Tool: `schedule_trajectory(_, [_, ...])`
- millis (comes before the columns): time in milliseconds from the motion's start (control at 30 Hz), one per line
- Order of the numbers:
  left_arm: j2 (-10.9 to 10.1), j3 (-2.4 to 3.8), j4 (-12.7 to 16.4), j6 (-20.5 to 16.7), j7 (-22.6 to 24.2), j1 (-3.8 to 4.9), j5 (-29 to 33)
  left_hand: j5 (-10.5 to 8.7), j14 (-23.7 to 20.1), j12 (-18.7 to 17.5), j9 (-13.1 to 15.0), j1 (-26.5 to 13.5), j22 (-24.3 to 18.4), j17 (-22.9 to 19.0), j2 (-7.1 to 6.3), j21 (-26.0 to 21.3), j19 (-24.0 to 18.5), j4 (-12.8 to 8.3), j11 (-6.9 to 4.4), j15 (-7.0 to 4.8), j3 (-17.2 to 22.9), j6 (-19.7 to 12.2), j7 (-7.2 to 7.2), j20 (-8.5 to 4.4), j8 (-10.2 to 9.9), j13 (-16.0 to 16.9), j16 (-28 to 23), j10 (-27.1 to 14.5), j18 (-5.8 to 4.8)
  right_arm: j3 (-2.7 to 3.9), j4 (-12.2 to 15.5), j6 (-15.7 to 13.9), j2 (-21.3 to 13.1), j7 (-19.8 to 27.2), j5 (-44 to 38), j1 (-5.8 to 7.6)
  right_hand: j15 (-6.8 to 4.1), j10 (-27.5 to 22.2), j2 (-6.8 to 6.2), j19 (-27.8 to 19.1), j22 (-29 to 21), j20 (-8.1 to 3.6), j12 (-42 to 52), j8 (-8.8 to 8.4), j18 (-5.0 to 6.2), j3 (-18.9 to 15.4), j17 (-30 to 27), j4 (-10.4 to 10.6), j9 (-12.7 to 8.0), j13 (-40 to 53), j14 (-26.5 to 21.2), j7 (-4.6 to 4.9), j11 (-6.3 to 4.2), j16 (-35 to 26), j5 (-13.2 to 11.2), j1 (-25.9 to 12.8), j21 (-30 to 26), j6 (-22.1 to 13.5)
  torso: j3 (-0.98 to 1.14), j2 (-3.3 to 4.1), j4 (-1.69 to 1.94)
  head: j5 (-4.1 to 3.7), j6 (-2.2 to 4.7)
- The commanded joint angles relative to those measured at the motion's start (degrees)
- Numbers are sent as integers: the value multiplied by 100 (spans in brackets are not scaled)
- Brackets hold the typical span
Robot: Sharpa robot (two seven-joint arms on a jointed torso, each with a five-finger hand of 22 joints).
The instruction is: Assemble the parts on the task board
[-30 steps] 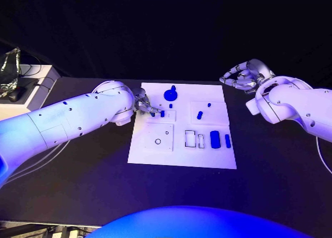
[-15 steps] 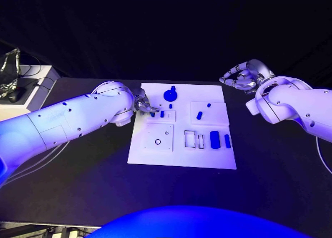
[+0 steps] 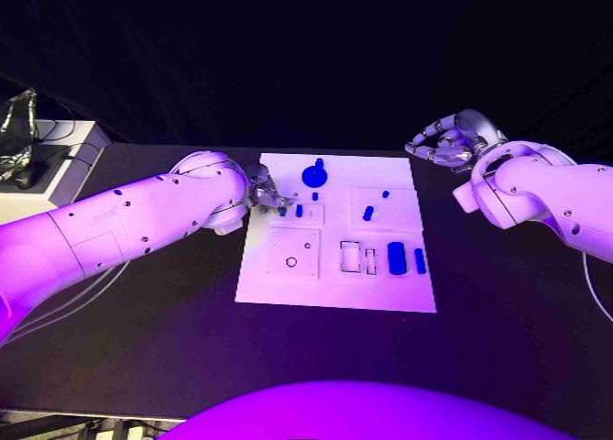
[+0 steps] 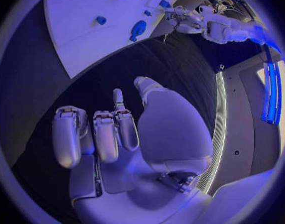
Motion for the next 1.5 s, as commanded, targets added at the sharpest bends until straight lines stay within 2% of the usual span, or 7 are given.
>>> schedule_trajectory(33, [3,17,29,-47,-15,-6,68,6,421,22,8,-87,4,785,-10,-22,23,7,5,-6,60,-15,30,2,43,-1,-20,-11,-51,2,-3,42,5,26,-62,-6,-40,7,-50,256,1022,-58,-27,18,76,27,989,4,5,888,479,9,-27,-21,29,-9,-31,-35,1,0,1,4,4])
schedule_trajectory(500, [-9,99,37,-69,-11,-7,20,5,422,19,11,-138,6,785,-23,-21,25,6,6,-5,85,-13,30,2,47,-8,-20,-12,-51,2,-6,41,2,27,-63,-12,-40,7,-50,256,1022,-58,-27,18,76,27,989,4,5,888,479,9,-27,-21,29,-9,-31,-35,1,2,-6,-2,17])
schedule_trajectory(667, [-70,247,98,-232,179,-17,74,-19,393,-52,21,-196,-124,680,-110,-120,-73,2,18,3,81,-57,45,5,43,-125,-67,-83,-17,2,-5,12,1,45,-63,-16,-40,7,-50,256,1022,-58,-27,18,76,27,989,4,5,888,479,9,-27,-21,29,-9,-31,-35,8,-2,-9,-10,40])
schedule_trajectory(867, [-191,370,118,-743,1080,-19,1060,-35,-539,-540,-187,67,-2085,-1242,-205,-1895,-1712,-10,428,373,157,-938,479,286,-171,-653,-1138,-1143,420,2,-9,-23,-4,60,-61,-17,-42,8,-49,255,1019,-59,-27,17,78,38,987,2,12,886,479,8,-29,-23,52,-8,-39,-34,17,-18,2,-26,64])
schedule_trajectory(967, [-220,392,89,-1093,1978,-19,1739,-47,-2200,-897,-647,803,-2895,-3266,-350,-2935,-2642,-53,770,701,452,-1522,819,553,-459,-895,-2512,-2008,486,2,-24,-32,-3,65,-56,-18,-42,8,-49,255,1019,-59,-27,17,78,38,987,2,12,886,479,8,-29,-23,52,-8,-39,-34,19,-17,3,-37,98])
schedule_trajectory(1167, [-139,392,-36,-1470,3239,-19,1985,-107,-3042,-1592,-1835,2462,-3194,-3862,-399,-3530,-3002,-928,927,878,811,-1311,894,759,-740,-1640,-3027,-2367,546,1,-59,-72,7,99,-42,-18,-42,-18,-50,246,1007,-60,-56,17,83,42,965,-1,14,859,474,8,-29,-32,55,-5,-63,-35,21,-14,-3,-51,180])
schedule_trajectory(1500, [382,173,-594,-1690,4111,-27,341,-117,-2893,-2901,-3234,2700,-2443,-4310,-423,-2768,-3307,-1579,948,856,649,-711,889,757,-1323,-2717,-2838,-1943,565,1,-101,-130,43,242,-49,-18,-44,-202,-55,162,892,-61,-256,9,130,113,872,-36,27,678,449,10,-31,-75,70,87,-283,-45,11,8,-14,-68,380])
